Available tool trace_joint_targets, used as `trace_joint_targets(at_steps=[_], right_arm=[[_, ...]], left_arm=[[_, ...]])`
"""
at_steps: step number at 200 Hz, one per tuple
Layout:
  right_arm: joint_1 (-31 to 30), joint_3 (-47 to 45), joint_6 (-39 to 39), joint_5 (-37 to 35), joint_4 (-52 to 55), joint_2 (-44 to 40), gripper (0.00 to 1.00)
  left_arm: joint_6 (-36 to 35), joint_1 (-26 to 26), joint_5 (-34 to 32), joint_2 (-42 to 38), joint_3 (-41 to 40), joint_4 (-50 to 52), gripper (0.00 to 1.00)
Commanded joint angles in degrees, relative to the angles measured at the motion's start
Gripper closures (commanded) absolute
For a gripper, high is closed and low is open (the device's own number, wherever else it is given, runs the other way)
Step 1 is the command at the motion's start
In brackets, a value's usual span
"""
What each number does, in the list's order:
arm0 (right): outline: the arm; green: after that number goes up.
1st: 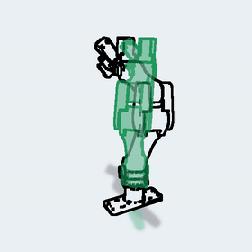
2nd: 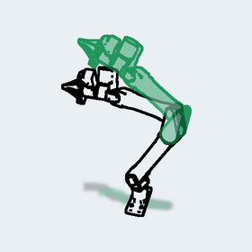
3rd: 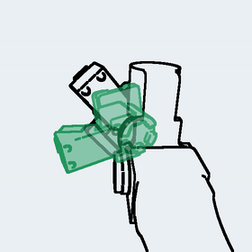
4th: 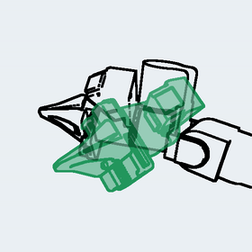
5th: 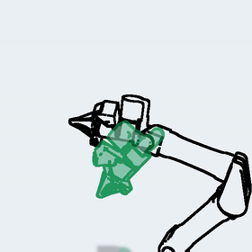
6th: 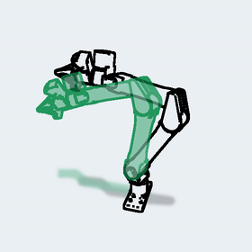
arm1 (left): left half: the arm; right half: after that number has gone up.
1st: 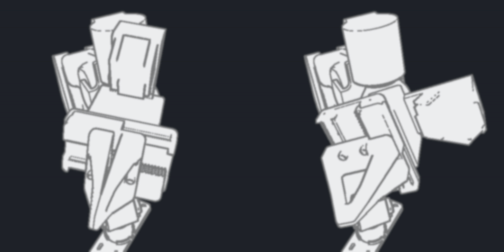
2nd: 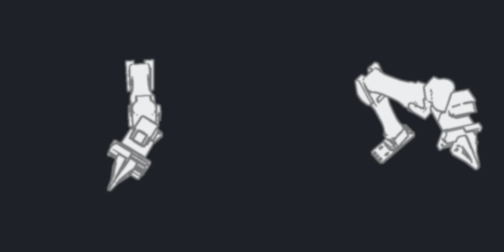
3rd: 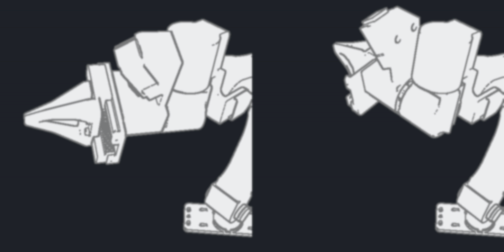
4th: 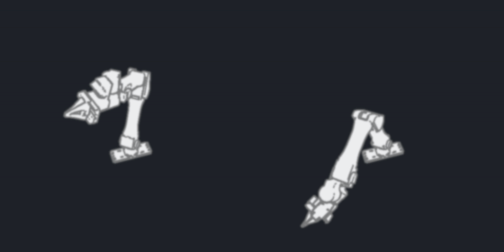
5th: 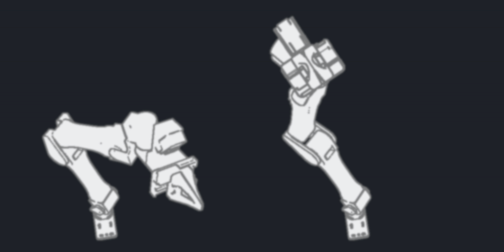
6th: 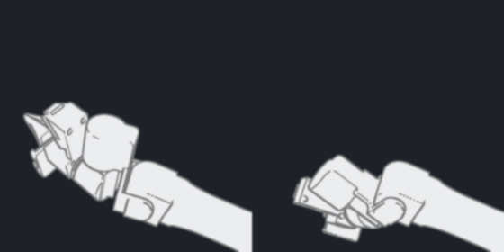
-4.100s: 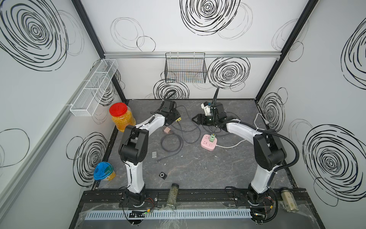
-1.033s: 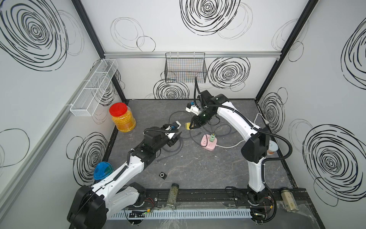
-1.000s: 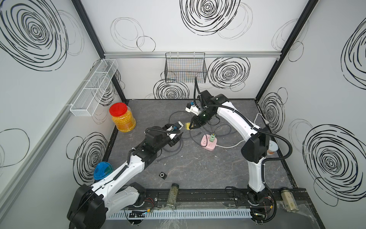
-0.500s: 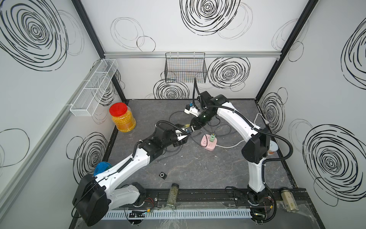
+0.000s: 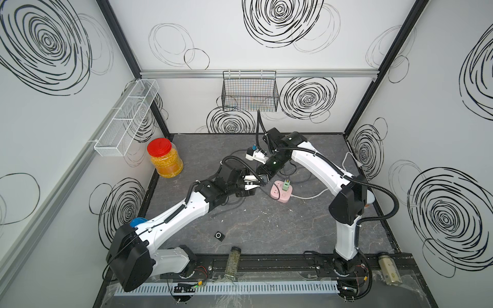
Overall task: Charge mp3
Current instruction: Pick up the plug from the center of the board.
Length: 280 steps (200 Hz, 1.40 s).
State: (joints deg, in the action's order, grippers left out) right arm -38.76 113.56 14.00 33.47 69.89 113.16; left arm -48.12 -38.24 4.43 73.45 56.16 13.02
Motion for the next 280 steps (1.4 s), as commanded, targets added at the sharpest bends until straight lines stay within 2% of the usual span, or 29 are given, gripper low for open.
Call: trace_joint_targets(at_steps=[1, 53, 110, 136, 160, 164, 172, 193, 218, 225, 238, 266, 280], right_arm=[[-0.7, 0.0, 1.3, 1.8, 1.9, -3.7, 1.00], [-0.7, -2.9, 3.6, 3.4, 1.8, -6.9, 1.00], [-1.3, -4.5, 5.1, 6.1, 1.5, -7.8, 1.00], [-1.5, -4.6, 5.8, 8.4, 1.5, -7.9, 1.00], [-1.5, -6.0, 5.7, 8.4, -0.1, -9.6, 0.90], [-1.4, -6.4, 5.4, 7.9, -0.8, -10.1, 0.84], [-1.5, -7.1, 4.0, 6.3, -2.6, -11.2, 0.63], [-0.8, -9.5, -0.6, 2.0, -8.8, -15.1, 0.45], [0.5, -13.2, -7.1, -3.0, -17.9, -22.0, 0.34], [0.5, -15.6, -9.2, -5.0, -21.9, -24.4, 0.28], [0.6, -20.0, -13.2, -8.1, -28.0, -29.2, 0.24], [1.4, -26.9, -22.4, -15.2, -35.8, -38.2, 0.19], [1.5, -30.4, -26.7, -16.2, -38.4, -42.2, 0.19]], left_arm=[[-1.9, -0.2, -1.4, 1.4, 0.9, 2.0, 0.32], [-1.2, 0.7, -1.8, 1.5, -1.2, -0.9, 0.36], [0.3, 1.6, -0.2, 0.2, -2.2, -4.2, 0.52], [1.2, 1.5, -1.5, 0.4, -2.2, -5.0, 0.60], [3.8, 1.8, -1.7, 0.5, -1.9, -6.3, 0.69], [4.2, 1.8, -1.6, 0.5, -1.8, -6.5, 0.70], [5.3, 1.8, -1.3, 0.4, -1.5, -6.9, 0.70], [8.4, 2.4, -0.3, 0.1, -0.7, -6.7, 0.70], [11.1, 3.4, -0.7, -1.0, -1.5, -7.2, 0.71], [11.4, 3.4, -0.7, -1.4, -2.1, -7.6, 0.71], [11.9, 3.5, -0.7, -2.1, -2.9, -8.5, 0.72], [13.5, 4.0, -1.5, -2.2, -2.5, -8.6, 0.73], [13.7, 4.3, -1.7, -2.0, -2.5, -8.7, 0.74]])
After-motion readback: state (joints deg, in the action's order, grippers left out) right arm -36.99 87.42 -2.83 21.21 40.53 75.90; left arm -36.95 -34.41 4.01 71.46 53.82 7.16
